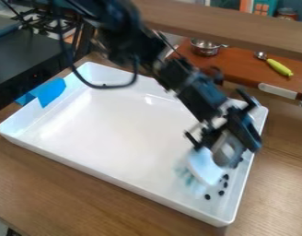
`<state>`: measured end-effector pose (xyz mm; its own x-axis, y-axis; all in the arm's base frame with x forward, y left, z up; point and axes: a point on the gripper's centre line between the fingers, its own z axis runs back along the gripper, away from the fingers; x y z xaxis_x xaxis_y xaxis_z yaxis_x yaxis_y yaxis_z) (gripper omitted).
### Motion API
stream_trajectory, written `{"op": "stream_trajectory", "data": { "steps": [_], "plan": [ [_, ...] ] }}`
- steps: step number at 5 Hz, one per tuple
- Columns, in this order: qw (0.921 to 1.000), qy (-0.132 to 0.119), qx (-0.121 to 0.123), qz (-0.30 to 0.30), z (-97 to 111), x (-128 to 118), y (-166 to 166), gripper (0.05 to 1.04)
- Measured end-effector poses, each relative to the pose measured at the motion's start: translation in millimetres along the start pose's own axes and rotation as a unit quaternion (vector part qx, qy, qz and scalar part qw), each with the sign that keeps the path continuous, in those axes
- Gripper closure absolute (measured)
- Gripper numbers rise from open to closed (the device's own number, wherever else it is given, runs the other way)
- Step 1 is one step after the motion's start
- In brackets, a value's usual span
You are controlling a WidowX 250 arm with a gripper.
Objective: Sweep into pile
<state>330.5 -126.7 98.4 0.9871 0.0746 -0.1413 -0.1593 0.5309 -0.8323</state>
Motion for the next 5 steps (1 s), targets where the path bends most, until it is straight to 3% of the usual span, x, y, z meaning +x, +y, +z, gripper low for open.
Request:
{"op": "stream_trajectory", "data": {
  "steps": [1, 2, 3, 4, 5],
  "plan": [
    [0.9993, -0.025, -0.027, 0.003, 56.7, 2.3, -10.5, 0.616],
    [0.9981, -0.047, -0.039, -0.002, 110.6, -1.5, -6.4, 0.616],
    [0.9962, -0.083, -0.013, -0.024, 151.0, -2.9, 20.4, 0.616],
    [0.9923, -0.114, -0.016, -0.047, 174.7, 4.3, 59.5, 0.616],
    [0.9910, -0.125, -0.030, -0.039, 187.0, 14.1, 95.0, 0.616]
  ]
}}
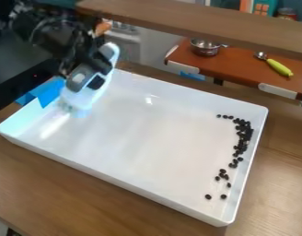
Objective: Sweep into pile
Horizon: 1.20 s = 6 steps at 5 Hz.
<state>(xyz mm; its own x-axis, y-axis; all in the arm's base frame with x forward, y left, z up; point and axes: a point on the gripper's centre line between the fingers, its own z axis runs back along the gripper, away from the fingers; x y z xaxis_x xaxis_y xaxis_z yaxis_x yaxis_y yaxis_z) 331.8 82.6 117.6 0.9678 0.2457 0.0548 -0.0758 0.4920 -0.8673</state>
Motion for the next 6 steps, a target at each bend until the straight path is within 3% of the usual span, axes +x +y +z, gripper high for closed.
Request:
{"op": "stream_trajectory", "data": {
  "steps": [1, 3, 4, 5, 6],
  "plan": [
    [0.9996, 0.019, -0.023, -0.003, -5.9, -0.2, 16.7, 0.616],
    [0.9978, 0.039, -0.047, 0.025, 19.6, 2.2, 53.1, 0.616],
    [0.9976, 0.048, -0.036, 0.035, 34.5, 5.1, 65.3, 0.571],
    [0.9977, 0.051, -0.008, 0.043, 54.2, 5.5, 68.3, 0.263],
    [0.9941, 0.052, 0.087, 0.039, 59.0, 6.2, 80.4, 0.074]
  ]
}}
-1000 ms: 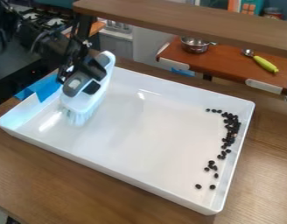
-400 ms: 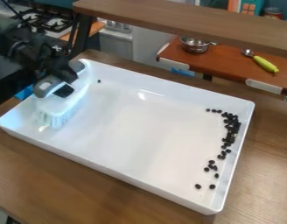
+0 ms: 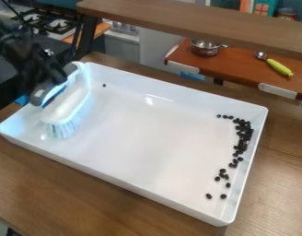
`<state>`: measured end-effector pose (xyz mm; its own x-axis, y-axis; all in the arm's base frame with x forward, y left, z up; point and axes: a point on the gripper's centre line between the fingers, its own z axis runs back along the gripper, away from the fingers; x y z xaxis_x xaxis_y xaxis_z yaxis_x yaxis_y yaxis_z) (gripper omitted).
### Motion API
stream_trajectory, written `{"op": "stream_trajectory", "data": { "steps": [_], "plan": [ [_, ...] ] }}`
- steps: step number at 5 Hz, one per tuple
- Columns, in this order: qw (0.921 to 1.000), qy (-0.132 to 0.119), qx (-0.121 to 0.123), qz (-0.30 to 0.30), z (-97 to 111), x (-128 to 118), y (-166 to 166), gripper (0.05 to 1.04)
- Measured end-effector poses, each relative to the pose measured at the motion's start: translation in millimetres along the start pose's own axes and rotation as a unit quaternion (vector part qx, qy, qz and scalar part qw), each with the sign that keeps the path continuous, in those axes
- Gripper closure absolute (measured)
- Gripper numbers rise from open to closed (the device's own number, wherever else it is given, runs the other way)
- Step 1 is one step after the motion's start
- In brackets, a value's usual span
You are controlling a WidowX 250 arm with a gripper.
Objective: Sweep into pile
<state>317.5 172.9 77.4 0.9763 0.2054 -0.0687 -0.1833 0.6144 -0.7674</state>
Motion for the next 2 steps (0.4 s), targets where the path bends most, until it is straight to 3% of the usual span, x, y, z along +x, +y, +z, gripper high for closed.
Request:
{"op": "stream_trajectory", "data": {
  "steps": [1, 2],
  "plan": [
    [0.9908, -0.014, 0.129, -0.037, 18.9, 1.6, -13.9, 0.077],
    [0.9669, -0.015, 0.240, -0.086, 41.2, -0.9, -30.9, 0.083]
  ]
}}
